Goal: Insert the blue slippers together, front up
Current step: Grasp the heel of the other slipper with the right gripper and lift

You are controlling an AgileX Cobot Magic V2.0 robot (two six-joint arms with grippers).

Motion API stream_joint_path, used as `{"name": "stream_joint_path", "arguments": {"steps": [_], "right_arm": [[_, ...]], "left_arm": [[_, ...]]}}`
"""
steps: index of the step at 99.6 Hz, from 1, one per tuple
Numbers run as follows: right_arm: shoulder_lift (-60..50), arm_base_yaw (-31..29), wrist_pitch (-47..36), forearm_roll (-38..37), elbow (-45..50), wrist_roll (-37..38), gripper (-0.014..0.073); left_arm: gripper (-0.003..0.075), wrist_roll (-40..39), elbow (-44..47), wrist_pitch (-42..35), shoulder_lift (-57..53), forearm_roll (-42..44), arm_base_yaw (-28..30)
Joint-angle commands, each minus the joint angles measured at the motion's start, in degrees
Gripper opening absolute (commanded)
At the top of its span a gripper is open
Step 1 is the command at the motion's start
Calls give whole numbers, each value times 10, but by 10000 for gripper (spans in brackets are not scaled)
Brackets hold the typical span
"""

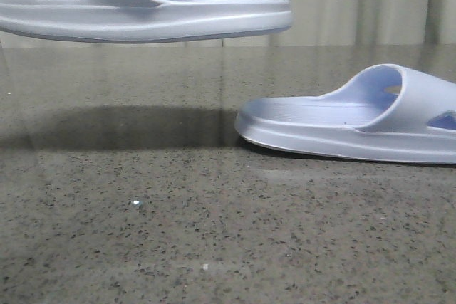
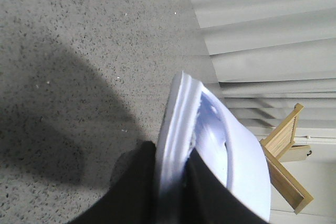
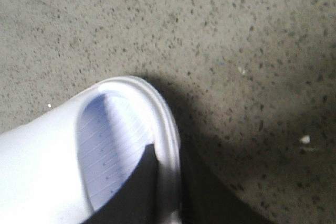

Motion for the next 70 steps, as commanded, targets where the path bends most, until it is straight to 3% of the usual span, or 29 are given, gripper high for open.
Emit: {"name": "stream_joint_path", "arguments": {"steps": [1,28,70], "right_arm": [[-12,0,-48,0,-18,-6,-107],[-63,0,-46,-9,-57,-10,-107],[-175,-1,56,-133,-135,-10,-106]], "left_arm": [[16,-3,-14,20,-11,-40,4],[16,-3,-14,20,-11,-40,4],[16,-3,-14,19,-11,-40,4]]}}
